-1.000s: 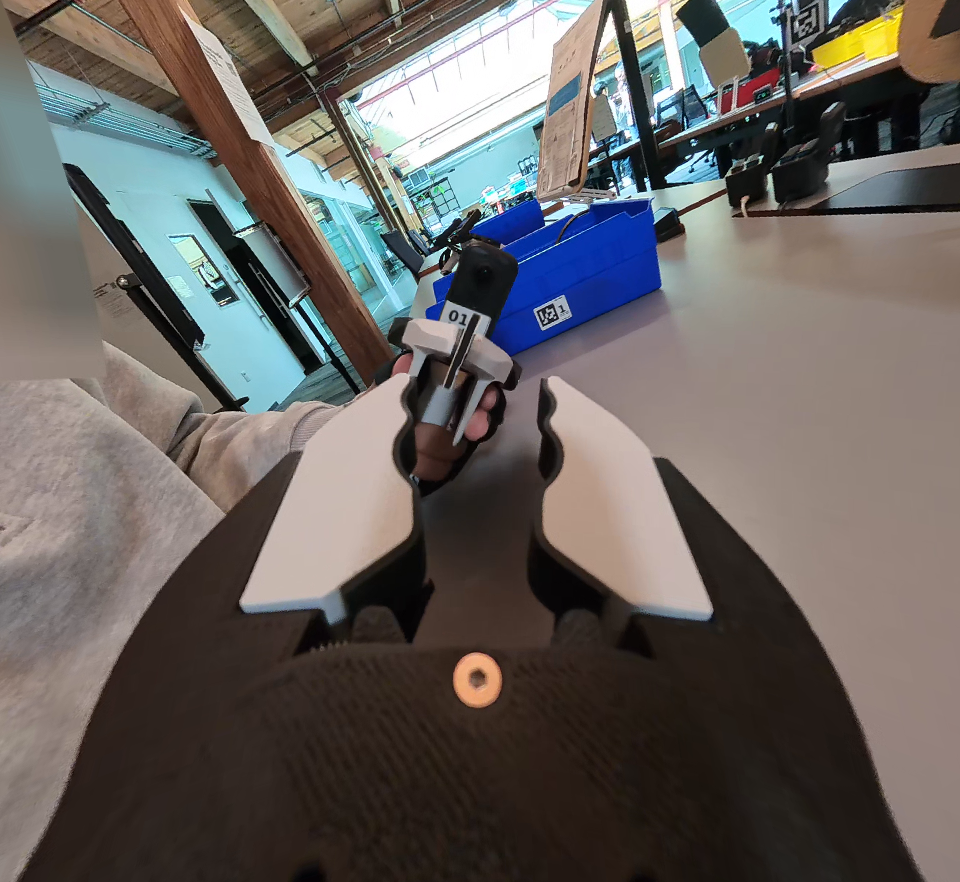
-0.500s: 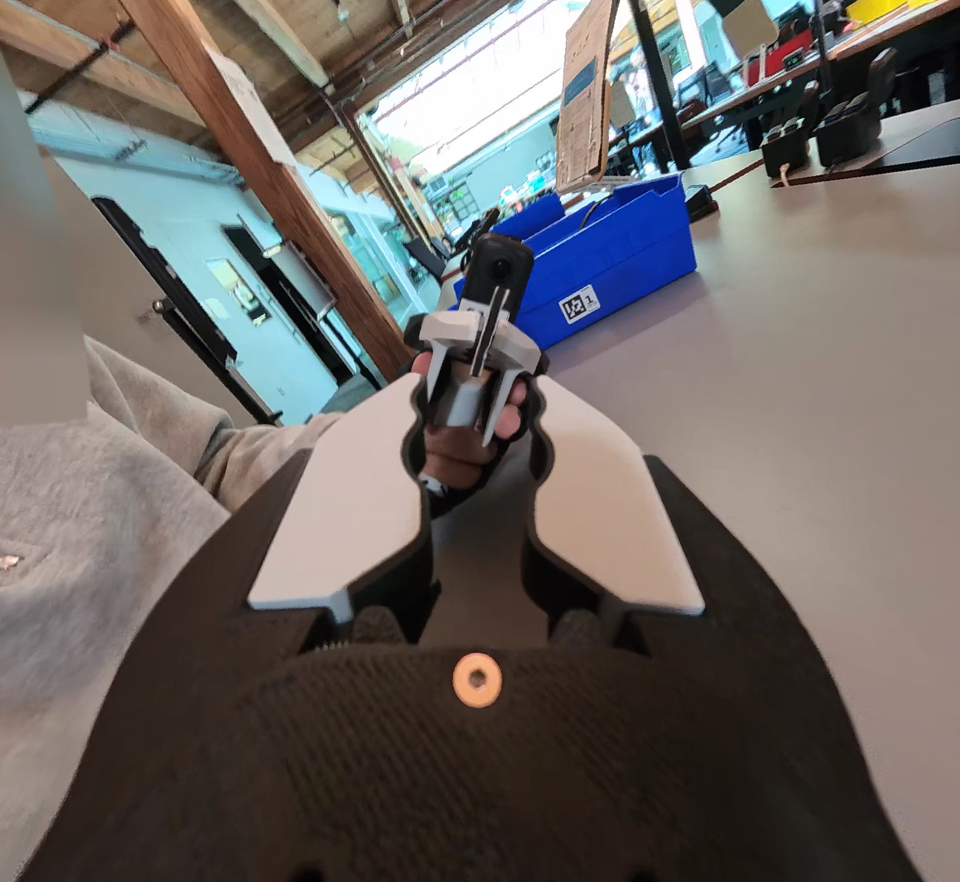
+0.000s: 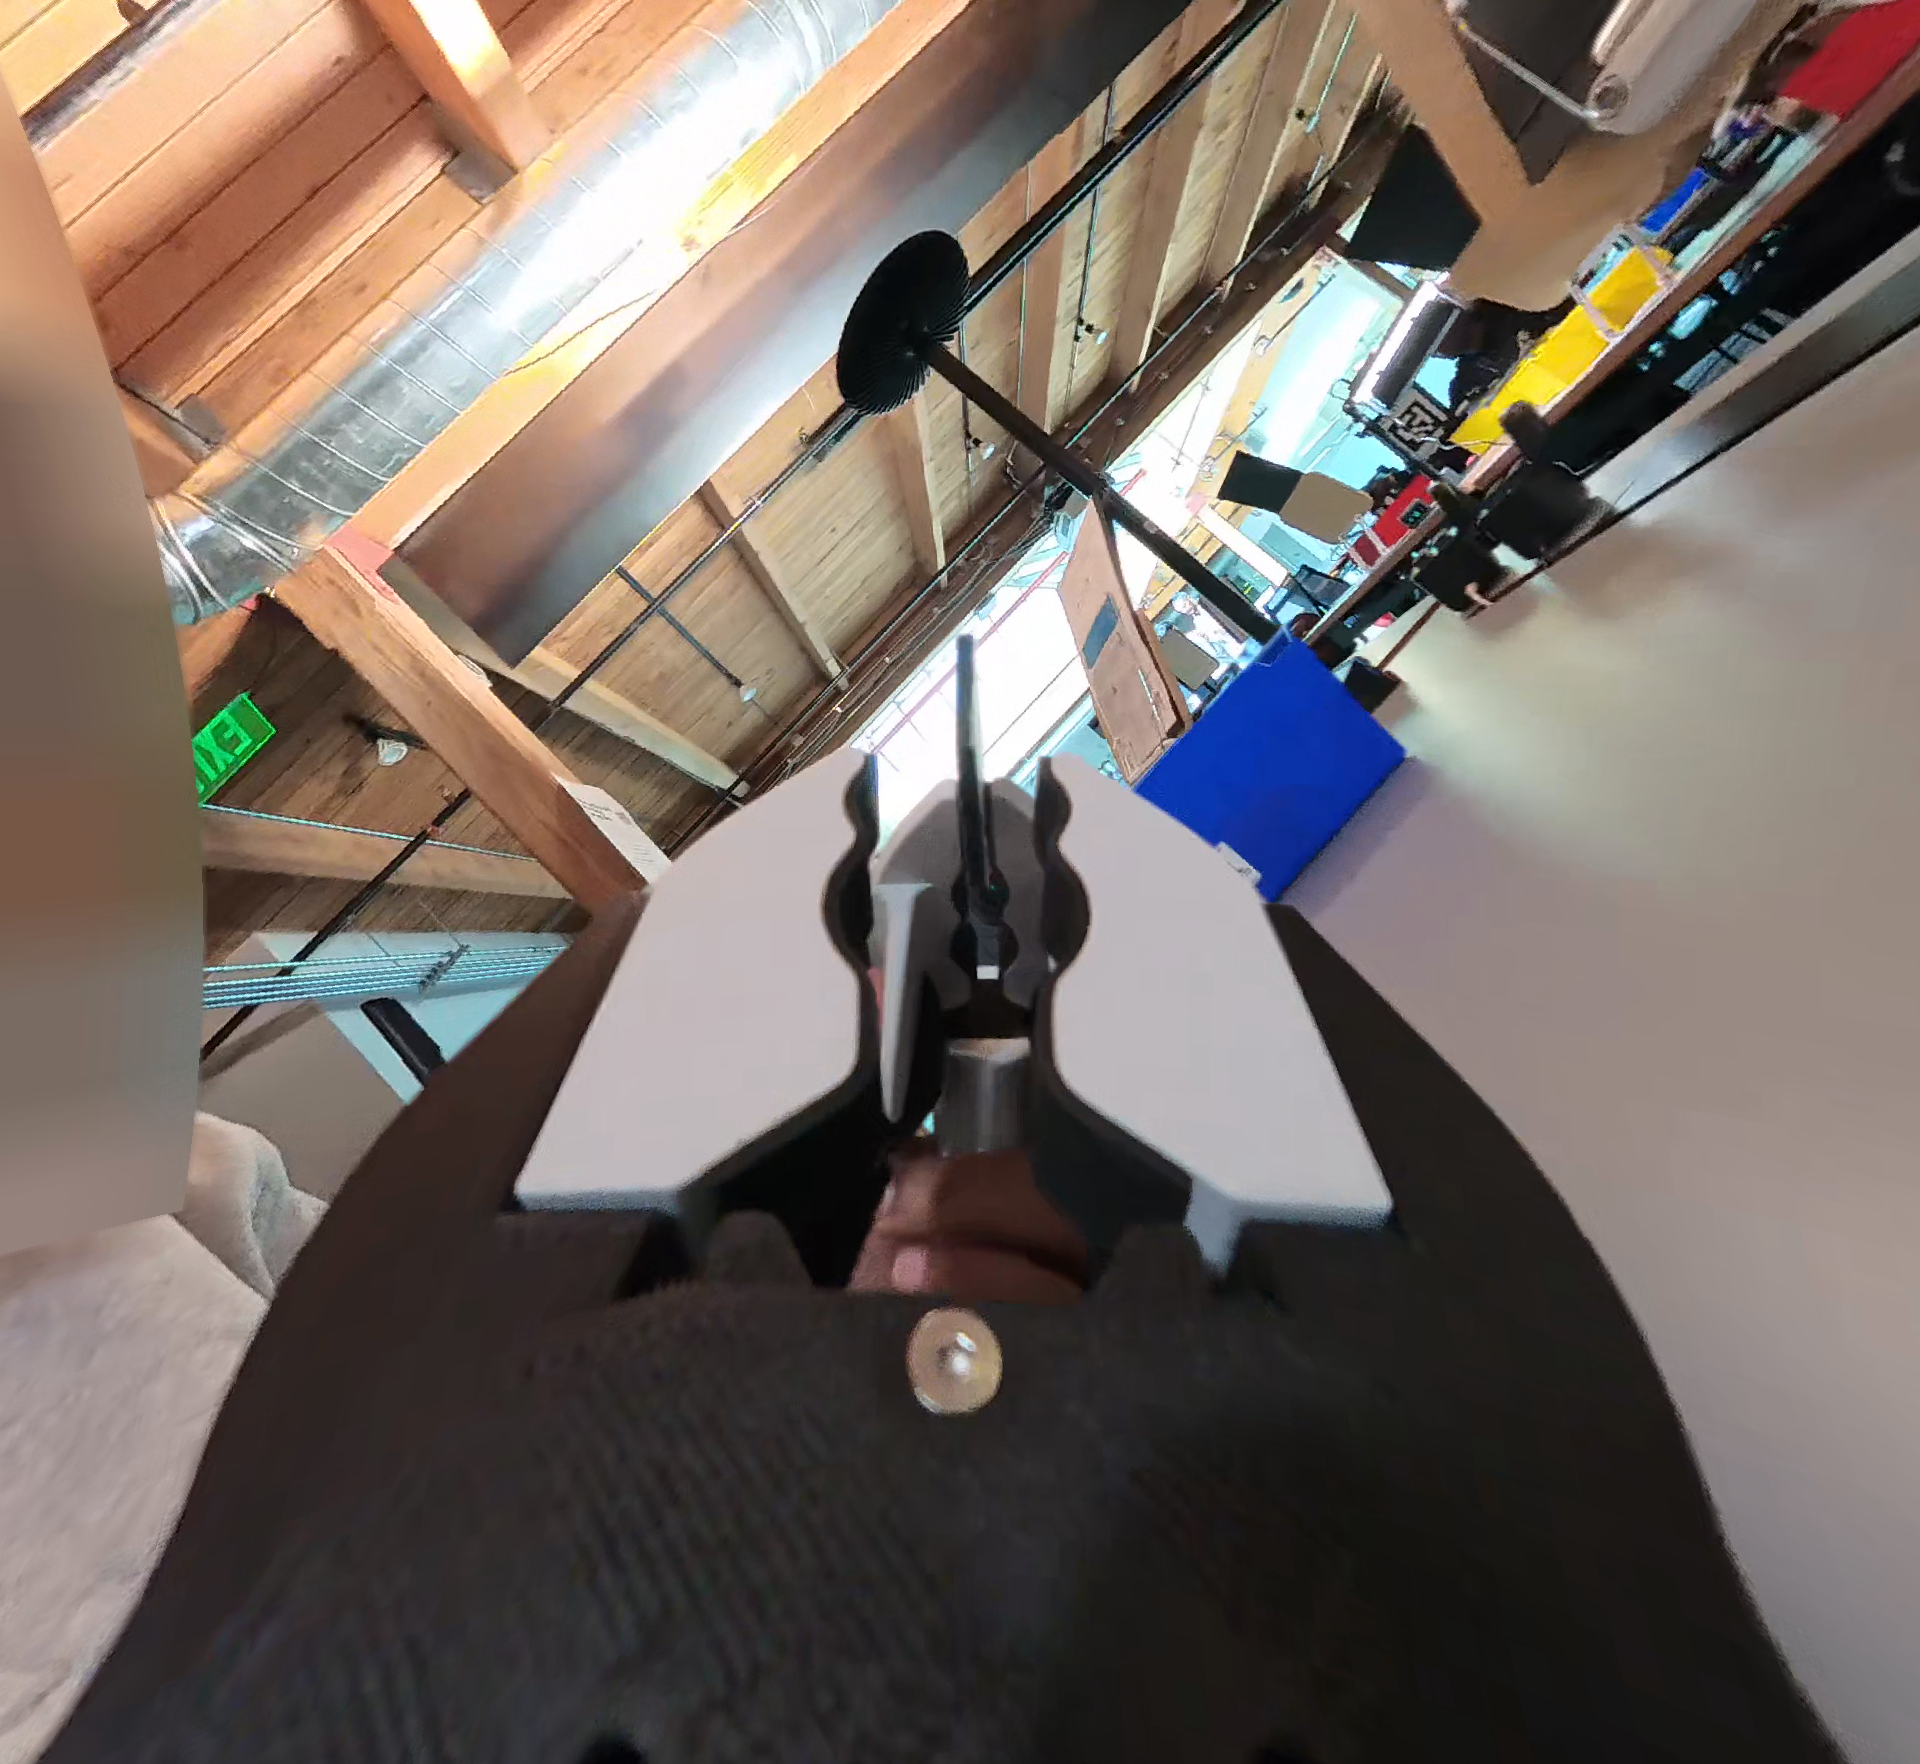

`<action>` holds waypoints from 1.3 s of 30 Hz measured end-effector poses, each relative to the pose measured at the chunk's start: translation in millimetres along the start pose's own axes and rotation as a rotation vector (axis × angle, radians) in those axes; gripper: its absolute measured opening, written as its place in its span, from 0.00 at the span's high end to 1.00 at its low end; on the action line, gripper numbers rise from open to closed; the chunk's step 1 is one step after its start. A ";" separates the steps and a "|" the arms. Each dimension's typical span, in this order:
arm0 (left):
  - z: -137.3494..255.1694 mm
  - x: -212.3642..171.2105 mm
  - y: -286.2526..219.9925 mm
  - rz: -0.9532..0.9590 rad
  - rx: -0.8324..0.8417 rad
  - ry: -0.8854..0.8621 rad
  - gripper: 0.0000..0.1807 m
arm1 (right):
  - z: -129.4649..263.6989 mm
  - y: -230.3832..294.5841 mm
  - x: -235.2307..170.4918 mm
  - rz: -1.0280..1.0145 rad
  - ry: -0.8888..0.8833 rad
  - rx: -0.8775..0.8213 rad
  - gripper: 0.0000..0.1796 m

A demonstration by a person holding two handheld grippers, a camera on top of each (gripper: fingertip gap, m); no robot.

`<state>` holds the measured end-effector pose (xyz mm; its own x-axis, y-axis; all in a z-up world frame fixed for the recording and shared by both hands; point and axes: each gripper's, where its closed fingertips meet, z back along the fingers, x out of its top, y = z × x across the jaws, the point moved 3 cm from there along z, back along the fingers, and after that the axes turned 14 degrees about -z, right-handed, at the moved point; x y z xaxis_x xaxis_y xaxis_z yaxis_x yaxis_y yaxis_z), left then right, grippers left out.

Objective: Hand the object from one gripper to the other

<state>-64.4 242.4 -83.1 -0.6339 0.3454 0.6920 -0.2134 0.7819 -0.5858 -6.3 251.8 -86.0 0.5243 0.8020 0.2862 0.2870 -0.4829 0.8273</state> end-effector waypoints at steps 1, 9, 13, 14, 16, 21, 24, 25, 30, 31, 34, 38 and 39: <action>-0.9 -1.7 -0.6 -0.003 0.000 0.000 0.99 | -0.4 1.3 -1.1 0.011 -0.001 0.002 0.85; -8.8 -15.3 -8.7 0.019 -0.036 0.050 0.98 | 4.0 4.3 8.6 -0.047 0.058 0.031 0.98; -12.5 -19.0 -10.0 0.065 -0.077 0.108 0.75 | 4.5 5.7 15.7 -0.052 0.170 0.014 0.98; -13.7 -19.9 -10.5 0.080 -0.086 0.124 0.69 | 4.8 4.2 15.9 -0.041 0.225 -0.004 0.98; -15.1 -23.9 -9.8 0.071 -0.080 0.182 0.59 | 8.0 -1.9 15.2 -0.032 0.384 -0.077 0.98; -10.6 -40.8 1.0 -0.063 -0.002 0.428 0.57 | 21.1 -6.0 26.9 0.144 0.593 -0.194 0.98; -7.6 -45.3 2.8 -0.095 -0.002 0.497 0.68 | 26.1 -6.7 23.6 0.126 0.659 -0.206 0.98; -7.3 -46.0 2.7 -0.088 -0.007 0.501 0.70 | 26.1 -6.0 22.2 0.105 0.667 -0.196 0.98; -7.2 -50.7 -2.0 -0.080 -0.048 0.530 0.81 | 28.1 -10.8 7.1 0.036 0.757 -0.203 0.98; -7.5 -50.2 -3.2 -0.096 -0.050 0.525 0.84 | 27.8 -10.4 4.1 0.041 0.770 -0.202 0.98; -6.4 -54.1 -5.7 -0.102 -0.071 0.558 0.91 | 25.7 -6.0 -0.7 0.055 0.783 -0.179 0.98; -5.9 -60.0 -7.7 -0.089 -0.083 0.599 0.98 | 26.1 -5.3 -1.9 0.077 0.787 -0.164 0.98; -5.6 -59.4 -7.8 -0.086 -0.084 0.599 0.98 | 25.3 -5.0 -1.7 0.103 0.779 -0.159 0.98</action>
<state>-20.9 218.6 -117.3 -0.0831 0.4916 0.8668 -0.1703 0.8500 -0.4984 11.6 243.9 -102.8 -0.1853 0.7992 0.5717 0.1196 -0.5591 0.8204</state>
